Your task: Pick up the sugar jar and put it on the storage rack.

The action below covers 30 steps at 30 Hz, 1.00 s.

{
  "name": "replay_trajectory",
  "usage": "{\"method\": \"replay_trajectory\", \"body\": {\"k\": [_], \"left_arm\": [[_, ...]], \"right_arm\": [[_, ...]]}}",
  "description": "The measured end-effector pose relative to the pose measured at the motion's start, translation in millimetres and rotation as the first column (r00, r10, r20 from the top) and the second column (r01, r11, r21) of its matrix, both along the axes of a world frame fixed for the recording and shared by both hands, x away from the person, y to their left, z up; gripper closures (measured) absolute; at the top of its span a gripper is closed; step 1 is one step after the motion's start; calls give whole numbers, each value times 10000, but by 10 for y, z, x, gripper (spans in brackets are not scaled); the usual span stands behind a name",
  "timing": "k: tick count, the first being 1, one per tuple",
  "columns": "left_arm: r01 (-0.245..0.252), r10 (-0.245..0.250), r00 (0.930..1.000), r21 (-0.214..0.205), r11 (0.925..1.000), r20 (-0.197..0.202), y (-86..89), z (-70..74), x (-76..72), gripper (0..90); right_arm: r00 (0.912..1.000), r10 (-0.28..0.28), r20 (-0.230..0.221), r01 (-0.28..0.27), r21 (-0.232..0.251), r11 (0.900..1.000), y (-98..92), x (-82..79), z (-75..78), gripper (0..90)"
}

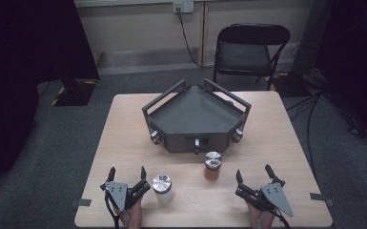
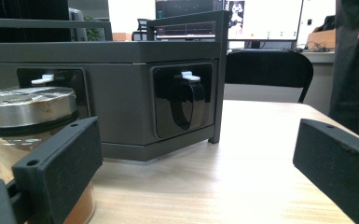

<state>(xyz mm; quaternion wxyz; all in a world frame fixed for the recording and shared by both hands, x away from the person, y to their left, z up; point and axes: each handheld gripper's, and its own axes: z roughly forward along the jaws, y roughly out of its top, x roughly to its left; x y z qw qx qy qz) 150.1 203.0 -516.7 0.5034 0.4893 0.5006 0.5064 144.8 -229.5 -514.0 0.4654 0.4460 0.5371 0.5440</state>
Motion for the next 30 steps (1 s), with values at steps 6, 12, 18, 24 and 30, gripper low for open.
{"method": "replay_trajectory", "body": {"k": [6,12,18,24,30], "left_arm": [[-51,51,10000,-16,10000,3,-8,0,1,2],[-111,111,9999,-18,9999,2,-17,0,2,2],[-257,257,9997,-11,9997,-6,-32,1,1,2],[-257,257,9997,-12,9997,-7,-32,1,1,2],[-220,220,9998,-4,9998,-1,-27,0,0,1]], "right_arm": [[10000,-38,5,38,26,10000,3,-1,-2,4],[10000,-59,-32,59,27,10000,6,2,5,4],[10000,-56,-11,56,24,10000,6,0,1,4],[10000,-43,-5,43,26,10000,4,0,0,4],[10000,-44,9,44,26,10000,4,-1,-3,4]]}}
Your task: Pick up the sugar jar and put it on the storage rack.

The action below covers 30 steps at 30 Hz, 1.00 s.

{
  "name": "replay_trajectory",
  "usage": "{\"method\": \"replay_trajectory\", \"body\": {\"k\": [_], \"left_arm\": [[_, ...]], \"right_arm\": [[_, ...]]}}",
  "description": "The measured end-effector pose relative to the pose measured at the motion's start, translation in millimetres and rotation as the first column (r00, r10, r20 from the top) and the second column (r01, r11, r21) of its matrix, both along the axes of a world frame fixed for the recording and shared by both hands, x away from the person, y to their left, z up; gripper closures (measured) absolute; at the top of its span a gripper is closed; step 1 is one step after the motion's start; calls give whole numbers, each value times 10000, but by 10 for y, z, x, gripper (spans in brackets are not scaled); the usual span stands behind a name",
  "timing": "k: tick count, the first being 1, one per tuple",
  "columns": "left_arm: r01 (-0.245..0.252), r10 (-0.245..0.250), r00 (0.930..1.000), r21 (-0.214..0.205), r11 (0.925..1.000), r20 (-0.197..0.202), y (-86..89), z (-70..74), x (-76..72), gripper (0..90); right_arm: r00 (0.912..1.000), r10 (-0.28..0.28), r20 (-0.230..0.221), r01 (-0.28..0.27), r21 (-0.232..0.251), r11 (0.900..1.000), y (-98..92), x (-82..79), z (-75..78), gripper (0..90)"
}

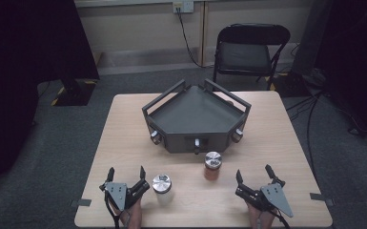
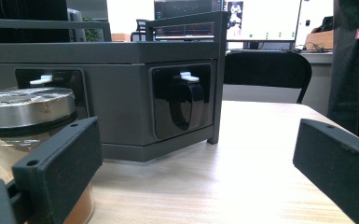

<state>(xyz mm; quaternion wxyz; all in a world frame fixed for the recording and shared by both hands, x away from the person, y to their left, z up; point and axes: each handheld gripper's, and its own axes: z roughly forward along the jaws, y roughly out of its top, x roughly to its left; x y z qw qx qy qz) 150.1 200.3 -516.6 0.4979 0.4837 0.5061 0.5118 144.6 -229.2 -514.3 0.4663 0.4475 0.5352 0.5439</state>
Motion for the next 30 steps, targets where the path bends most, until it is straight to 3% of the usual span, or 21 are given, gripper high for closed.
{"method": "replay_trajectory", "body": {"k": [20,30], "left_arm": [[130,-130,9999,1,9999,4,13,0,4,1],[523,-529,9985,-375,9979,-140,64,55,19,1]], "right_arm": [[10000,-16,-2,16,2,10000,3,0,1,4],[10000,-25,-2,25,6,10000,5,0,1,4]]}}
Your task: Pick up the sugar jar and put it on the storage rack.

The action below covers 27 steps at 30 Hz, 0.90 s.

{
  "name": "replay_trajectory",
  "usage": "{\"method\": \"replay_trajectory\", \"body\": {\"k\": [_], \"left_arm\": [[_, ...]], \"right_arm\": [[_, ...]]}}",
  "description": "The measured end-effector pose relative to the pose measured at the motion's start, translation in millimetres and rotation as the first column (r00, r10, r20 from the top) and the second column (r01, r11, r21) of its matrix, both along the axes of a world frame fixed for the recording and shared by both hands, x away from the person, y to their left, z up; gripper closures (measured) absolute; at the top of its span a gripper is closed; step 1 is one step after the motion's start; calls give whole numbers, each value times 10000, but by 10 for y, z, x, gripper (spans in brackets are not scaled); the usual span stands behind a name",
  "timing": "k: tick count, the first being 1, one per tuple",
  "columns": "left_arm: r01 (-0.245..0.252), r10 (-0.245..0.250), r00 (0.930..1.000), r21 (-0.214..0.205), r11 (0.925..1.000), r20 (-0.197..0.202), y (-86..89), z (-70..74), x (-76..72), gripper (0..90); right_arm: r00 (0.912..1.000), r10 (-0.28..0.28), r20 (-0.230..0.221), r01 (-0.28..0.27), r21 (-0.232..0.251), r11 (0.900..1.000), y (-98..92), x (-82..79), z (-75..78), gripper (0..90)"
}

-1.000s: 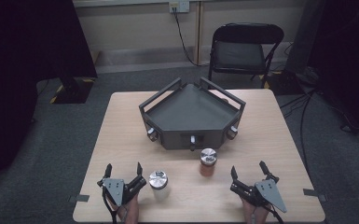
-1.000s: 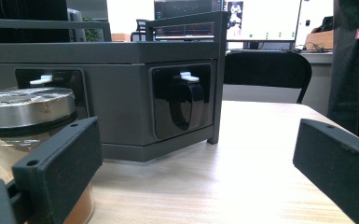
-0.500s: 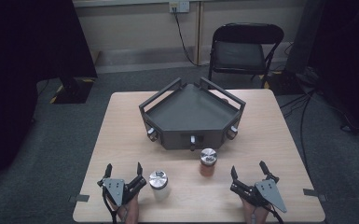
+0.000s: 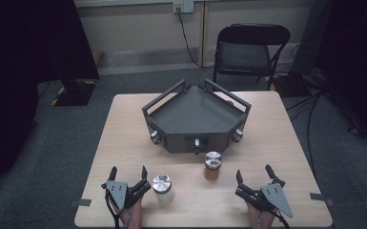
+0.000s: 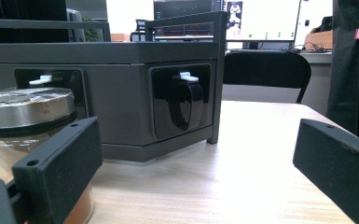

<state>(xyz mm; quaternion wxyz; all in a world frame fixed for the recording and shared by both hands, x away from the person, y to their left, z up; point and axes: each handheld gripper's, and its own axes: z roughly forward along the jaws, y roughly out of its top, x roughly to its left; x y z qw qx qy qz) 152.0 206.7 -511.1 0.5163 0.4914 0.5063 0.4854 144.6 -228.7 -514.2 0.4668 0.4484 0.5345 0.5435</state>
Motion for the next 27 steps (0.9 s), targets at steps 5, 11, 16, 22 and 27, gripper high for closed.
{"method": "replay_trajectory", "body": {"k": [5,11,16,22,27], "left_arm": [[137,-136,9999,-197,9997,49,27,102,-65,1],[292,-287,9989,-154,9995,369,27,236,-156,1],[516,-505,9971,-188,9985,578,36,318,-214,2],[940,-919,9930,-252,9953,744,51,385,-263,1],[1040,-1033,9902,-18,9946,943,-11,430,-311,1]], "right_arm": [[10000,26,1,-26,-2,10000,-4,1,0,3],[10000,13,3,-13,-2,10000,-2,0,0,3],[10000,26,4,-26,-5,10000,-4,0,-1,3],[10000,35,3,-35,-3,10000,-6,0,-1,3],[10000,31,2,-31,-5,10000,-5,0,0,3]]}}
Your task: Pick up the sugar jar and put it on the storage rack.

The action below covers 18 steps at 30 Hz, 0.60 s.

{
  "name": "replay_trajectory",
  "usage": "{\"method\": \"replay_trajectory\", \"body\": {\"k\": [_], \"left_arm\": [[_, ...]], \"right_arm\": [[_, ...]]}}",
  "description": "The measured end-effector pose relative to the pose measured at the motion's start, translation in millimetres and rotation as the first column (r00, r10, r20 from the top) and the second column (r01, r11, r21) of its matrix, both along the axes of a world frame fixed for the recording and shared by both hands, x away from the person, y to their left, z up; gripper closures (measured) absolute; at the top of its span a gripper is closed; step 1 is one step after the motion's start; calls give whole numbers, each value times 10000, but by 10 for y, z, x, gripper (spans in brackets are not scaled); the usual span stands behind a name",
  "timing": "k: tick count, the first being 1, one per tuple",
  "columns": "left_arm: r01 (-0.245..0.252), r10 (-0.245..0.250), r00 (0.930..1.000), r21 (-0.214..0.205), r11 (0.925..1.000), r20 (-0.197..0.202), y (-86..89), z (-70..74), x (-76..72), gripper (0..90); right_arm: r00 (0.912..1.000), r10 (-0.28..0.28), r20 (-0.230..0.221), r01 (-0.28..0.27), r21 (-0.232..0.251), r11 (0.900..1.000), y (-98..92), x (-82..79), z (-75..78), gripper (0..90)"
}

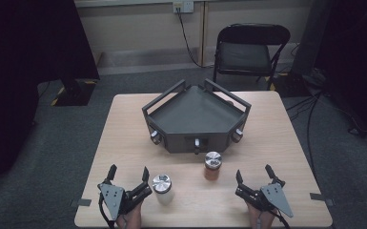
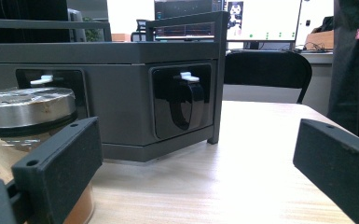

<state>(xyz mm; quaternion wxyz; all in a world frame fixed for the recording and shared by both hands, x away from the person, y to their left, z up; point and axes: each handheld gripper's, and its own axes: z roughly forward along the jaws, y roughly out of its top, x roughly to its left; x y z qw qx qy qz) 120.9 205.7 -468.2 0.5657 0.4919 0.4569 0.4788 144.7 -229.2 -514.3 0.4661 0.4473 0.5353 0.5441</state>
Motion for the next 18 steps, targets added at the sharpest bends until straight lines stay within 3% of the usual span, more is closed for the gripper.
{"method": "replay_trajectory", "body": {"k": [7,18], "left_arm": [[569,-569,9984,-198,9982,-12,-12,16,-32,1],[1336,-1339,9894,-90,9910,-562,-129,25,-38,8]], "right_arm": [[10000,-9,1,9,2,10000,1,0,0,3],[10000,-17,0,17,6,10000,3,-1,0,3]]}}
